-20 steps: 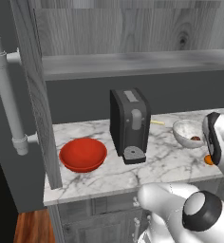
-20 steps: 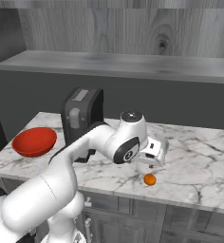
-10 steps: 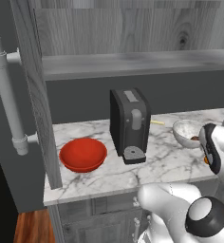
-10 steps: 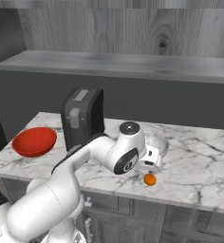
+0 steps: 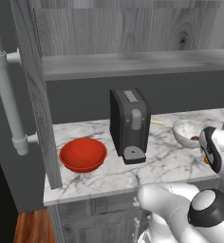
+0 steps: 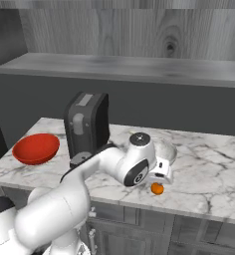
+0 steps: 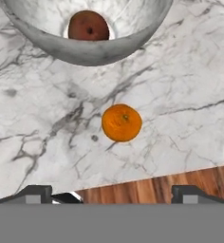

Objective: Pick both bowls and place them on the counter. Then place the tangerine in one bowl and place the pear in the other bowl.

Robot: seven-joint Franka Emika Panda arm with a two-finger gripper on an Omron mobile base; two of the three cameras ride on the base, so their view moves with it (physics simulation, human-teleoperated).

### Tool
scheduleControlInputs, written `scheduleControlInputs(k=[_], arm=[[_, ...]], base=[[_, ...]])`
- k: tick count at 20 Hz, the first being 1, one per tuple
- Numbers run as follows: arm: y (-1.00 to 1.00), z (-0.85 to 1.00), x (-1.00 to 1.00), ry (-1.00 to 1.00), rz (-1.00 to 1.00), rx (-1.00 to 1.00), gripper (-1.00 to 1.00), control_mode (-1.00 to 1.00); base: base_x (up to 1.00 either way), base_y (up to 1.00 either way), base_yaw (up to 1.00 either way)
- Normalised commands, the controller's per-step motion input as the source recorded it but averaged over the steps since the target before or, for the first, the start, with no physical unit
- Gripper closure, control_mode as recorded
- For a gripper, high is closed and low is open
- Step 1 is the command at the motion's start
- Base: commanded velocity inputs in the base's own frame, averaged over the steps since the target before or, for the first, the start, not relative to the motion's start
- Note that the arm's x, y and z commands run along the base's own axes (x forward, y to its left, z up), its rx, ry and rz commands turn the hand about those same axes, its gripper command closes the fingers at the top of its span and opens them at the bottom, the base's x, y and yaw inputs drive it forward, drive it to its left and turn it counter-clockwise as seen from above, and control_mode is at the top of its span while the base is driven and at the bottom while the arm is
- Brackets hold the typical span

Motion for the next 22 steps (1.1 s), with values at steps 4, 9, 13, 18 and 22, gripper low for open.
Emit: scheduleControlInputs(k=[4,9,13,18,22], arm=[[-0.19,-0.21,0.28,0.03,0.0,0.0,-1.0,-1.0],[-0.16,-0.2,0.19,0.03,0.0,0.0,-1.0,-1.0],[-0.03,-0.25,0.05,0.05,0.0,0.0,-1.0,-1.0],[0.0,-0.27,0.08,0.06,0.0,0.0,-1.0,-1.0],[0.0,-0.21,0.11,0.04,0.0,0.0,-1.0,-1.0]], base=[[0.0,0.0,0.0],[0.0,0.0,0.0],[0.0,0.0,0.0],[0.0,0.0,0.0],[0.0,0.0,0.0]])
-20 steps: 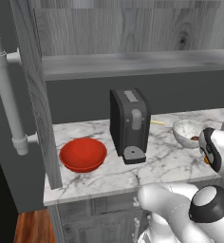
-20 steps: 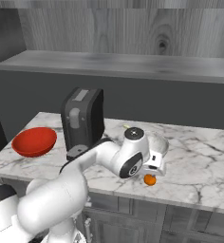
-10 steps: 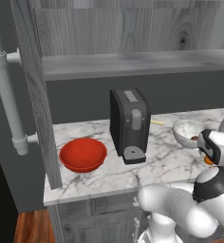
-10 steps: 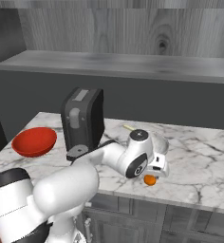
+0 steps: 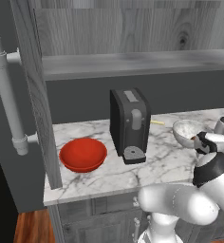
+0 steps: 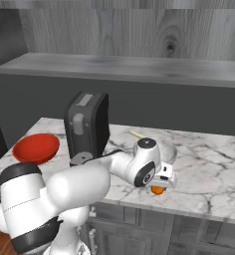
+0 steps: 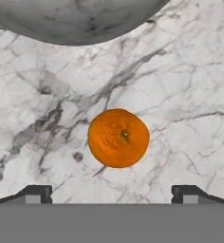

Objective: Pick both bowls and place them on the counter. Then place the tangerine in one bowl and place the pear in the other bowl.

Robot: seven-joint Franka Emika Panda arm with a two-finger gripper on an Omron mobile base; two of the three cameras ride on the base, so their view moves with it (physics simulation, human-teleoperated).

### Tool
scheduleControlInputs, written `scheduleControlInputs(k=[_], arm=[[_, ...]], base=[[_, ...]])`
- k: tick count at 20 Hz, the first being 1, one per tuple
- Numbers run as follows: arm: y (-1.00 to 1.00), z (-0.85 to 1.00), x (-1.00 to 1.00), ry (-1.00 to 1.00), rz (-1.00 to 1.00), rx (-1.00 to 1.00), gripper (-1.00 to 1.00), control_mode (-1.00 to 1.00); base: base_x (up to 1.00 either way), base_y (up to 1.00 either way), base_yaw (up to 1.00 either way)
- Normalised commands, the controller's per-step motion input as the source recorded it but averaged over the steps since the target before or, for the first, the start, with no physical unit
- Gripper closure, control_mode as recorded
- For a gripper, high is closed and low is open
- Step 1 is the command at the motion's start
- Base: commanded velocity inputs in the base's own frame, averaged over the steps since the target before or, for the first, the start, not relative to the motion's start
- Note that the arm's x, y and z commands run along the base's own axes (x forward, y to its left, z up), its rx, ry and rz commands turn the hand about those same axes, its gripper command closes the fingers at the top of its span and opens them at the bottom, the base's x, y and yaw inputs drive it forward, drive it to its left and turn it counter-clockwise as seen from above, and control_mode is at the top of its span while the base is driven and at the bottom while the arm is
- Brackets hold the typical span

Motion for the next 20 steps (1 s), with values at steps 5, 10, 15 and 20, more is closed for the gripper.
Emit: scheduleControlInputs(k=[5,10,15,20], arm=[[-0.05,-0.14,0.16,0.0,0.03,0.0,-1.0,-1.0],[-0.07,-0.13,0.06,0.0,0.03,0.0,-1.0,-1.0],[-0.05,-0.13,0.01,0.0,0.03,0.0,-1.0,-1.0],[0.0,-0.24,0.07,0.0,0.02,0.0,-1.0,-1.0]], base=[[0.0,0.0,0.0],[0.0,0.0,0.0],[0.0,0.0,0.0],[0.0,0.0,0.0]])
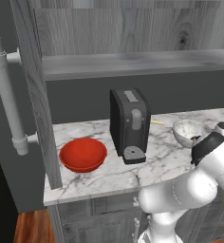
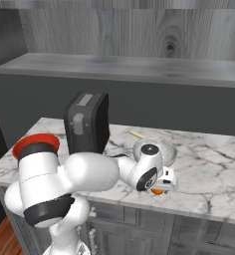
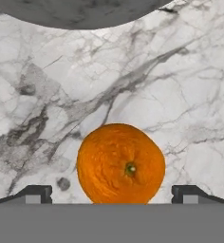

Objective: Pick both bowls and place them on the counter. Then place the tangerine in one bowl and place the pear in the other bowl.

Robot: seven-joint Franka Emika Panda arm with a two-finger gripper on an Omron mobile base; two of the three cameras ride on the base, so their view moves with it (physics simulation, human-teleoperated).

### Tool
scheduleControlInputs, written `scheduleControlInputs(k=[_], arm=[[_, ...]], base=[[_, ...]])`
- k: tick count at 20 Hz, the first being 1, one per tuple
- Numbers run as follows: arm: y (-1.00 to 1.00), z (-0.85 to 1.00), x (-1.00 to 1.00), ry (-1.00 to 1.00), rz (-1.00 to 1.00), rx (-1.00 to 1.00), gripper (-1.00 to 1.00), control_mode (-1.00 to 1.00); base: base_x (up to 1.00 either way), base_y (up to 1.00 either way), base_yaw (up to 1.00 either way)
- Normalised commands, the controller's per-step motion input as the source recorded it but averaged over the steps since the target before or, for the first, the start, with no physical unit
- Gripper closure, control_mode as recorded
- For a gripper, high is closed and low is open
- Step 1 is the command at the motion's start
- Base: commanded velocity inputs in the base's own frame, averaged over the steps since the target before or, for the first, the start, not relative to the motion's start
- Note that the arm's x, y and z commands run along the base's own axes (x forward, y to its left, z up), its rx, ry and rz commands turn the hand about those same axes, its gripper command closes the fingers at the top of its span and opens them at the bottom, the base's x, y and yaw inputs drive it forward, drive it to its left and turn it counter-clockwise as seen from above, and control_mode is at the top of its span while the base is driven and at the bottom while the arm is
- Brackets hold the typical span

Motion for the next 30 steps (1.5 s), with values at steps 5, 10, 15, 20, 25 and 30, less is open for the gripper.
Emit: scheduleControlInputs(k=[5,10,15,20,25,30], arm=[[-0.01,-0.14,0.14,0.0,0.02,0.0,-1.0,-1.0],[-0.02,-0.02,0.07,0.0,0.01,0.0,-1.0,-1.0],[0.0,-0.11,0.0,0.0,0.01,0.0,1.0,-1.0],[0.0,-0.19,0.01,0.0,0.0,0.0,1.0,-1.0],[0.1,-0.06,-0.13,0.01,0.0,0.0,1.0,-1.0],[0.25,0.24,-0.5,-0.05,-0.03,0.0,1.0,-1.0]], base=[[0.0,0.0,0.0],[0.0,0.0,0.0],[0.0,0.0,0.0],[0.0,0.0,0.0],[0.0,0.0,0.0],[0.0,0.0,0.0]])
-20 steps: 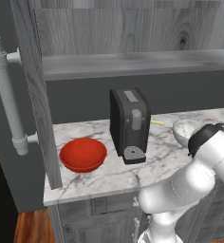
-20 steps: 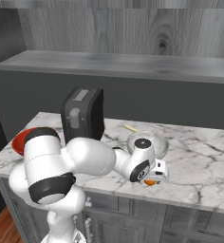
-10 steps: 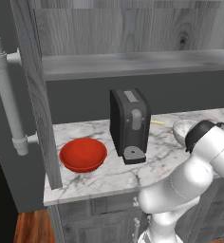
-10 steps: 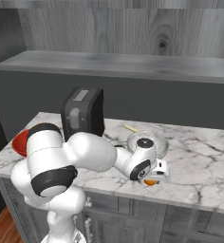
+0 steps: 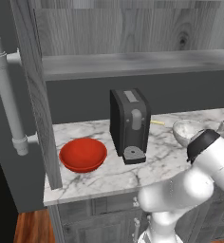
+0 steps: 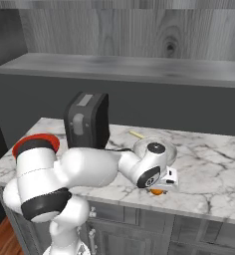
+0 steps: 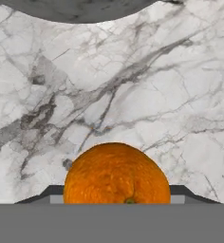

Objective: Pick both bowls and place them on the counter. Then place the tangerine in one bowl and place the pear in the other bowl.

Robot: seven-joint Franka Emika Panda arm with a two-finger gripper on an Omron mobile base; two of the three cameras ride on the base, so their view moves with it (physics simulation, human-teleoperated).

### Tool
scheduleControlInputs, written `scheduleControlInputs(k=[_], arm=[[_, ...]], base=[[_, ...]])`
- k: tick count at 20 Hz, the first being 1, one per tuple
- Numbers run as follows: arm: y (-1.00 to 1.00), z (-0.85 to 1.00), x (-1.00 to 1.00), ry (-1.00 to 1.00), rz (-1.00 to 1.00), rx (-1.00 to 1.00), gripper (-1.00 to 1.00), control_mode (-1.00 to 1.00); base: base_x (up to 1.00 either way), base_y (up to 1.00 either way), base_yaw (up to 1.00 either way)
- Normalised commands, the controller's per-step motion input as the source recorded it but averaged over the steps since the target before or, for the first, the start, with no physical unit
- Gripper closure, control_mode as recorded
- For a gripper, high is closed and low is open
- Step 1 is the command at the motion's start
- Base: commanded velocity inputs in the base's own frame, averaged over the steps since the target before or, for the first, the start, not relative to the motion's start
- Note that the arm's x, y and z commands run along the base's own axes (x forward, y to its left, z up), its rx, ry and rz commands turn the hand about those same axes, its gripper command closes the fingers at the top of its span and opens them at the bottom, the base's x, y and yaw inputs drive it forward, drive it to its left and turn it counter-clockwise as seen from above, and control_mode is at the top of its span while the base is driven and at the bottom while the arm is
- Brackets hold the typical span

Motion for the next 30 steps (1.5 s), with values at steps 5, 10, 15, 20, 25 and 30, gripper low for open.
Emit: scheduleControlInputs(k=[5,10,15,20,25,30], arm=[[0.45,0.52,-0.6,-0.03,-0.1,0.0,1.0,-1.0],[0.78,0.57,-0.4,-0.01,-0.15,-0.01,1.0,-1.0],[0.99,0.55,-0.21,-0.03,-0.15,-0.02,1.0,-1.0],[1.0,0.46,-0.18,-0.01,-0.11,-0.04,1.0,-1.0],[0.99,0.33,-0.24,0.0,-0.04,-0.07,1.0,-1.0],[0.96,0.24,-0.1,0.0,-0.02,-0.09,1.0,-1.0]], base=[[0.0,0.0,0.0],[0.0,0.0,0.0],[0.0,0.0,0.0],[0.0,0.0,0.0],[0.0,0.0,0.0],[0.0,0.0,0.0]])
